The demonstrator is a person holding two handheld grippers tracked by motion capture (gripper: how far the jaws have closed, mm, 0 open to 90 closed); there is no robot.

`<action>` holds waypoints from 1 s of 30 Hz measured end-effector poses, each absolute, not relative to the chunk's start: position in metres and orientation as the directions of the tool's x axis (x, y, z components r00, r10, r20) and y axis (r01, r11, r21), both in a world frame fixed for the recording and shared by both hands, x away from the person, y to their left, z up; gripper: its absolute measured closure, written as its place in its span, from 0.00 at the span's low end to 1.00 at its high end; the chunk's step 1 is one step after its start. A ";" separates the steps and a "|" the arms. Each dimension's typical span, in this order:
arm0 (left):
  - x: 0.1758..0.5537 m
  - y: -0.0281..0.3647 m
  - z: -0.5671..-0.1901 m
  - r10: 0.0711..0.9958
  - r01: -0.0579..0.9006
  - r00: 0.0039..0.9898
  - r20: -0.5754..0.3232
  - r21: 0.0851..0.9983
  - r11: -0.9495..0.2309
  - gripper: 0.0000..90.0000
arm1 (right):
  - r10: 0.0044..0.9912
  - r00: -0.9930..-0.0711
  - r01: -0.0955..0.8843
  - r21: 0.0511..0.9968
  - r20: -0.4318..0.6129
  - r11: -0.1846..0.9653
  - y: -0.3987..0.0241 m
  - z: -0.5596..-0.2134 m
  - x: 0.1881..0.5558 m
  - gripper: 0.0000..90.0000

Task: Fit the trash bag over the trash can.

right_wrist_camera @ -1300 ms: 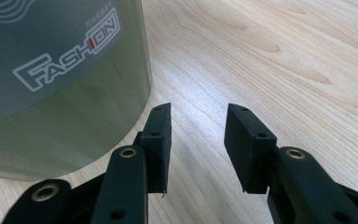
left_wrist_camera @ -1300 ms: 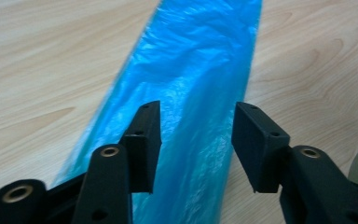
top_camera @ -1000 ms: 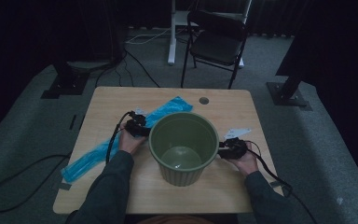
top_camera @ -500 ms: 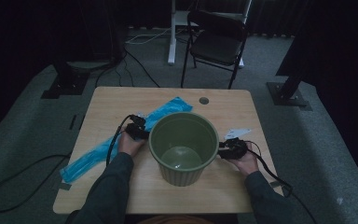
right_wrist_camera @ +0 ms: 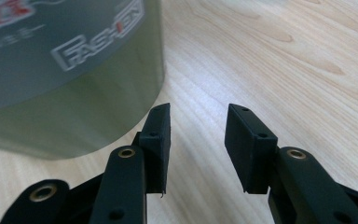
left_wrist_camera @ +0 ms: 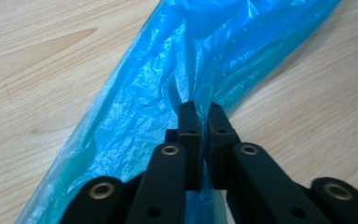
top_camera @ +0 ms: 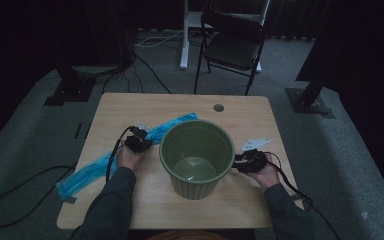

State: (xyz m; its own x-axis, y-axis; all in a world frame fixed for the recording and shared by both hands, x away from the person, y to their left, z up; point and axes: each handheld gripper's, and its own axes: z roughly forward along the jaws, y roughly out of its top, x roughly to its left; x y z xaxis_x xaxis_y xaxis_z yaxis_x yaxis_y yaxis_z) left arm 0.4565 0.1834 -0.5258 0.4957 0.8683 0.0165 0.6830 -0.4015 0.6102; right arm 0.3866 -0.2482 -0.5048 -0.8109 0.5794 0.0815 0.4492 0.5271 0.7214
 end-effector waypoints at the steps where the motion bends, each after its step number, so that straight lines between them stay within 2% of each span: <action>1: 0.456 0.185 -0.525 0.870 0.688 0.493 0.013 0.606 -0.399 0.99 | 0.577 -0.813 0.450 0.720 0.085 0.528 -0.249 -0.504 0.386 0.67; 9: 0.451 0.199 -0.520 0.880 0.686 0.474 -0.021 0.635 -0.354 1.00 | 0.529 -0.844 0.429 0.705 0.089 0.565 -0.242 -0.501 0.376 0.67; 21: 0.439 0.219 -0.488 0.887 0.625 0.460 -0.043 0.725 -0.289 0.99 | 0.492 -0.864 0.418 0.697 0.106 0.583 -0.241 -0.501 0.373 0.67; 22: 0.434 0.226 -0.474 0.887 0.602 0.458 -0.054 0.754 -0.265 1.00 | 0.487 -0.866 0.419 0.694 0.111 0.586 -0.241 -0.502 0.374 0.67; 30: 0.427 0.234 -0.453 0.879 0.565 0.467 -0.098 0.797 -0.212 0.99 | 0.437 -0.887 0.405 0.702 0.148 0.586 -0.239 -0.500 0.371 0.69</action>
